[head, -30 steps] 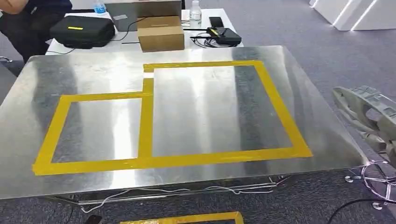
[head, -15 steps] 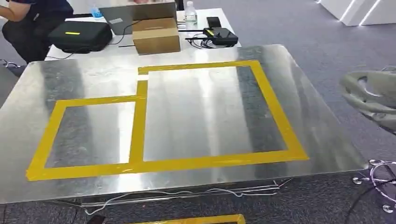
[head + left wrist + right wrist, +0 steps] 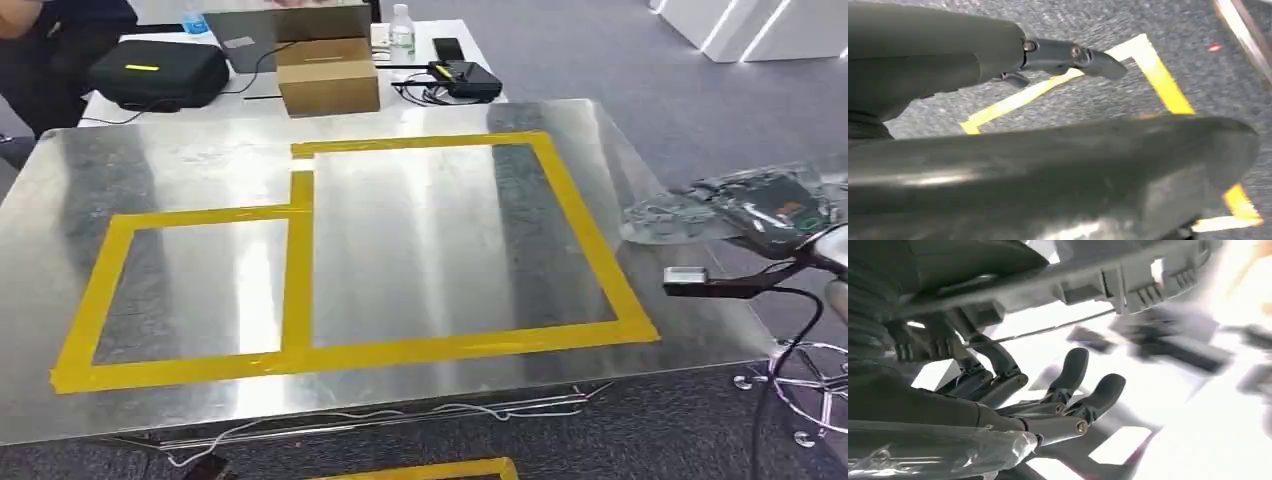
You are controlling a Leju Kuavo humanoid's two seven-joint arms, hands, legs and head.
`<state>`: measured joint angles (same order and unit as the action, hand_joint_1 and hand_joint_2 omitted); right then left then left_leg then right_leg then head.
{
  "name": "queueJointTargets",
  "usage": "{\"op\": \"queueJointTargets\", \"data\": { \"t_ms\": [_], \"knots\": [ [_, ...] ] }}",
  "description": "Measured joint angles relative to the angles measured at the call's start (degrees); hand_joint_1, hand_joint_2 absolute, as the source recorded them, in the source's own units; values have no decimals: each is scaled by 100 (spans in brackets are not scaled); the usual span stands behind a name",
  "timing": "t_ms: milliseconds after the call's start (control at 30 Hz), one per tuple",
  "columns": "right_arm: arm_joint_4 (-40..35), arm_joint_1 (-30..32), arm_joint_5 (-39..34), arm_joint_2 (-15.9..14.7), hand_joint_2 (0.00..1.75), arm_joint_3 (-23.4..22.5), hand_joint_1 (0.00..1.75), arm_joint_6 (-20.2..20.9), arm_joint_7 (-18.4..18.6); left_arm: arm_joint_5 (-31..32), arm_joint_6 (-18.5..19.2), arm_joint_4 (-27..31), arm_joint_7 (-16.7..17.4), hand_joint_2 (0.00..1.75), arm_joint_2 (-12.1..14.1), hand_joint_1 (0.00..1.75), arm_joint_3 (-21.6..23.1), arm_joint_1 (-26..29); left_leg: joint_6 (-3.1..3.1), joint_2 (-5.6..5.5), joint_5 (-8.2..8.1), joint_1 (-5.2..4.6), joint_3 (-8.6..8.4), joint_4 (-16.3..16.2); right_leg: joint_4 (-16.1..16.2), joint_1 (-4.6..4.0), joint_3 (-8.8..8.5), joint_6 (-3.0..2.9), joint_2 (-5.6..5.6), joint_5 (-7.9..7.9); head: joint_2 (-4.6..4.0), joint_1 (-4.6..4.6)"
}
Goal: Take the parts from the cabinet and place them on the table.
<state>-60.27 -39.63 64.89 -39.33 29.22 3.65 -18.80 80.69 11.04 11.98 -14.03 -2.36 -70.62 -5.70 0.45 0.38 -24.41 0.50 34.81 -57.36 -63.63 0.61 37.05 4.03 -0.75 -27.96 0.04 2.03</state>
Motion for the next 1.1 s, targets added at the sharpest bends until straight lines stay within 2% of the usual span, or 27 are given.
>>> {"op": "queueJointTargets", "data": {
  "t_ms": [67, 100, 133, 167, 233, 267, 300, 333, 367, 400, 433, 467, 500, 567, 600, 633, 667, 700, 767, 800, 833, 900, 967, 1000, 1067, 1100],
  "knots": [
    [350, -352, -48, 394, 175, 734, 175, -13, 11, 13, 20, 0, 20, 0, -2, 0, 44, -7, 4, -5, -4, 3, -2, -1, -950, 23, 476, 36, 28, -379, 0, 5],
    [568, -453, -90, 544, 175, 1016, 175, -44, 33, 22, 22, 0, 33, 0, -2, 0, 68, -8, 3, -13, -5, 8, -3, -2, -1268, 30, 649, 50, 33, -457, 0, 9],
    [735, -514, -124, 695, 175, 1343, 175, -83, 57, 40, 22, 0, 33, 0, -4, 0, 92, -8, -5, -36, -10, 15, -11, -3, -1281, 42, 678, 56, 35, -388, 0, 7],
    [841, -574, -142, 797, 175, 1544, 175, -98, 59, 46, 24, 0, 33, 0, -9, 0, 118, -7, -24, -68, -20, 31, -23, -9, -1009, 53, 557, 64, 36, -166, 0, 9],
    [1047, -734, -155, 991, 175, 1860, 175, -170, 57, 57, 24, 0, 50, 0, -15, 0, 140, -7, -95, -124, -58, 71, -68, -30, 44, 89, 54, 89, 39, 393, 0, 9],
    [1178, -804, -170, 1156, 175, 2010, 175, -238, 52, 72, 24, 2, 72, 0, 0, 0, 158, -6, -152, -135, -78, 62, -75, -29, 343, 94, -109, 117, 20, 364, 0, 18],
    [1325, -920, -184, 1337, 175, 2152, 175, -311, 61, 74, 24, 0, 92, 0, 11, 0, 164, -12, -207, -133, -78, 38, -46, -56, 453, 62, -159, 56, -12, 341, 0, 68],
    [1447, -998, -166, 1517, 175, 2309, 175, -317, 63, 98, 26, 0, 116, 0, 13, 0, 175, -16, -239, -131, -55, 36, -35, -45, 420, 59, -128, -23, -29, 354, 0, 21],
    [1536, -1019, -171, 1632, 175, 2444, 175, -330, 61, 105, 29, 0, 116, 0, 11, 0, 188, -22, -258, -131, -42, 42, -40, -20, 405, 43, -116, -55, -32, 344, 0, -39],
    [1639, -1041, -177, 1787, 175, 2589, 175, -347, 59, 107, 33, 0, 116, 0, 11, 0, 216, -28, -283, -131, -31, 58, -45, -4, 396, 26, -104, -104, -31, 335, 0, -33],
    [1710, -1072, -199, 1921, 175, 2673, 175, -361, 59, 112, 42, 0, 118, 0, 7, 0, 236, -35, -320, -132, -63, 65, -40, -5, 423, 44, -124, -170, -23, 348, 0, -39],
    [1763, -1106, -230, 2061, 175, 2724, 175, -394, 61, 125, 46, 0, 131, 0, -2, 0, 263, -36, -346, -109, -136, 65, -15, -87, 431, 51, -133, -212, -20, 350, 0, -44],
    [1831, -1147, -269, 2223, 175, 2776, 175, -453, 72, 151, 61, 0, 136, 0, -6, 0, 276, -39, -358, -107, -299, 57, 112, -351, 434, 50, -130, -256, -15, 350, 0, -50],
    [1982, -1182, -361, 2524, 175, 2866, 175, -568, 105, 175, 61, 0, 168, 0, -6, 0, 306, -43, -370, -107, -722, 54, 575, -1290, 434, 29, -126, -294, -27, 344, 0, -63],
    [2056, -1169, -424, 2668, 175, 2914, 175, -606, 116, 179, 66, 0, 186, 0, -9, 0, 313, -48, -365, -107, -843, 53, 815, -1721, 433, 18, -130, -309, -28, 337, 0, -72],
    [2117, -1151, -483, 2792, 175, 2947, 175, -645, 116, 192, 72, 0, 205, 0, -9, 0, 321, -55, -359, -107, -809, 51, 915, -1839, 433, 8, -138, -311, -31, 335, 0, -79],
    [2159, -1144, -518, 2900, 175, 2975, 175, -682, 116, 192, 79, 0, 208, 0, -9, 0, 339, -58, -343, -107, -628, 49, 887, -1704, 432, 3, -148, -315, -32, 328, 0, -79],
    [2204, -1145, -542, 2984, 175, 3005, 175, -721, 118, 192, 79, 0, 210, 0, -9, 0, 363, -61, -323, -107, -370, 47, 748, -1370, 432, 0, -164, -312, -32, 321, 0, -79],
    [2261, -1154, -571, 3105, 175, 3045, 175, -765, 116, 192, 79, 0, 210, 0, 0, 0, 398, -65, -283, -99, 128, 46, 285, -414, 432, 0, -207, -280, -30, 295, 0, -83],
    [2300, -1156, -616, 3140, 175, 3063, 175, -798, 90, 192, 79, 0, 210, 0, -2, 0, 404, -75, -279, -89, 104, 35, 131, -140, 417, -43, -197, -245, -32, 275, 0, -102],
    [2318, -1151, -643, 3157, 175, 3071, 175, -813, 65, 190, 79, 0, 210, 0, -2, 0, 405, -88, -269, -94, 68, 35, 119, -39, 404, -51, -172, -227, -32, 271, 0, -109],
    [2410, -1087, -717, 3173, 175, 3106, 175, -911, -11, 190, 83, 0, 208, 0, -2, 0, 413, -88, -226, -109, 65, 21, 142, -63, 477, -41, -201, -164, -18, 299, 0, -112],
    [2464, -1025, -745, 3175, 175, 3111, 175, -1000, -69, 190, 94, 0, 203, 0, -4, 0, 424, -89, -159, -109, 86, 68, 116, -36, 454, -38, -182, -102, -11, 252, 0, -105],
    [2489, -1012, -761, 3175, 175, 3111, 175, -1054, -107, 190, 94, 0, 201, 0, 0, 0, 435, -93, -126, -107, 76, 69, 109, -36, 249, -41, -99, -74, 10, 111, 0, -63],
    [2571, -964, -811, 3179, 175, 3115, 175, -1145, -172, 190, 96, 0, 199, 0, 13, 0, 444, -96, -97, -103, 71, 58, 109, -37, -678, -33, 349, -38, 23, -325, 0, -52],
    [2602, -907, -824, 3184, 175, 3117, 175, -1156, -177, 192, 103, 0, 195, 0, 18, 0, 446, -96, -91, -103, 67, 54, 108, -38, -1131, -33, 576, -31, 24, -485, 0, -39]
  ]
}}
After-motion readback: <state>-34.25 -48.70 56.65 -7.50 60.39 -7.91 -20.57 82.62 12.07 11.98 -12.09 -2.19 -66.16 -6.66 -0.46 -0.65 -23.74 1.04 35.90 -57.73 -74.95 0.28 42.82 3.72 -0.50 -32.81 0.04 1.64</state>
